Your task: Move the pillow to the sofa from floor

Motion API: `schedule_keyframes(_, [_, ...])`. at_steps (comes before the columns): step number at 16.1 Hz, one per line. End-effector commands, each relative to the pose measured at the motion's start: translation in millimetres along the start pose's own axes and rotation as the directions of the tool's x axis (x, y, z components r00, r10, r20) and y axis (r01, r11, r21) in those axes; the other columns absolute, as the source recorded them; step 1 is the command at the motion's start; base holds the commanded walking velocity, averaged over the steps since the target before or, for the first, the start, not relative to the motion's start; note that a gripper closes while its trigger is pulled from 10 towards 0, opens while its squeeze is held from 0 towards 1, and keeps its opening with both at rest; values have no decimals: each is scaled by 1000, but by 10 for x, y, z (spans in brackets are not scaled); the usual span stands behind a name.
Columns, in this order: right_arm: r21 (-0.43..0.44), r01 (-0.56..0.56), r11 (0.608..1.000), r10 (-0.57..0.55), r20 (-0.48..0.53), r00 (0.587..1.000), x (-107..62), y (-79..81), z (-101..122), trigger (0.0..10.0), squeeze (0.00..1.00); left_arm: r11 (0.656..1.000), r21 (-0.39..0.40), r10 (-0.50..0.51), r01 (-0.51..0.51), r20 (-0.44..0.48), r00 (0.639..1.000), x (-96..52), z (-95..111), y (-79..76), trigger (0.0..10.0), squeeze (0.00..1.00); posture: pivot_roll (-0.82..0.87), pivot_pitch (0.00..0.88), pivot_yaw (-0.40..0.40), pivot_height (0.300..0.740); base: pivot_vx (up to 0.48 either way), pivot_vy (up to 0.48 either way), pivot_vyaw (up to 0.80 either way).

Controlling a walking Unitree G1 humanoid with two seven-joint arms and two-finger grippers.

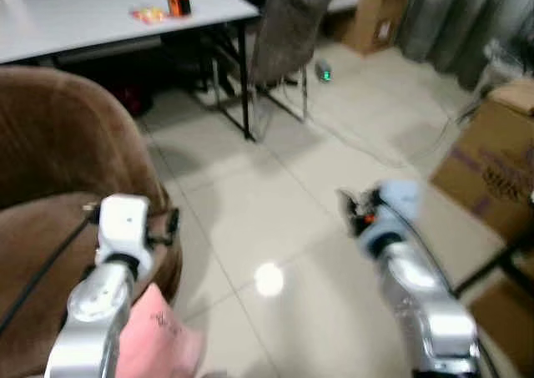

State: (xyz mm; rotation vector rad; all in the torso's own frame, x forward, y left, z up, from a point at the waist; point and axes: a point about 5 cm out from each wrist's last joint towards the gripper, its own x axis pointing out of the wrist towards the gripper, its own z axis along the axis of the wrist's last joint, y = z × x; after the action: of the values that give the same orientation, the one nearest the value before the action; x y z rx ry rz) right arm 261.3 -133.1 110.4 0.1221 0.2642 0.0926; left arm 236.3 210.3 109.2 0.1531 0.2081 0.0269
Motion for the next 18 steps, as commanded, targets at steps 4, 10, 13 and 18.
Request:
schedule_keyframes(4, [-23, 36, 999, -36, 11, 999, 15, -149, 71, 10000, 0, 1000, 18, -18, 18, 11, 1000, -49, 47, -34, 10000, 0, -70, 0, -44, 740, 0, 0, 800])
schedule_keyframes(10, [-12, 50, 999, -50, 5, 999, -9, -170, 43, 10000, 0, 997, 54, 43, -47, 70, 997, -48, 147, 54, 10000, 0, -59, 0, -27, 740, 0, 0, 800])
schedule_keyframes(13, [-13, 36, 999, -36, -10, 999, -39, -140, -2, 10000, 0, 999, 40, -7, 3, 85, 996, -83, 156, 7, 10000, 0, -51, 0, -40, 740, 0, 0, 800])
schedule_keyframes(18, [7, 50, 999, -50, 1, 999, -39, -155, 42, 10000, 0, 999, 33, -45, 42, 84, 995, -100, 126, -70, 10000, 0, -55, 0, -39, 740, 0, 0, 743])
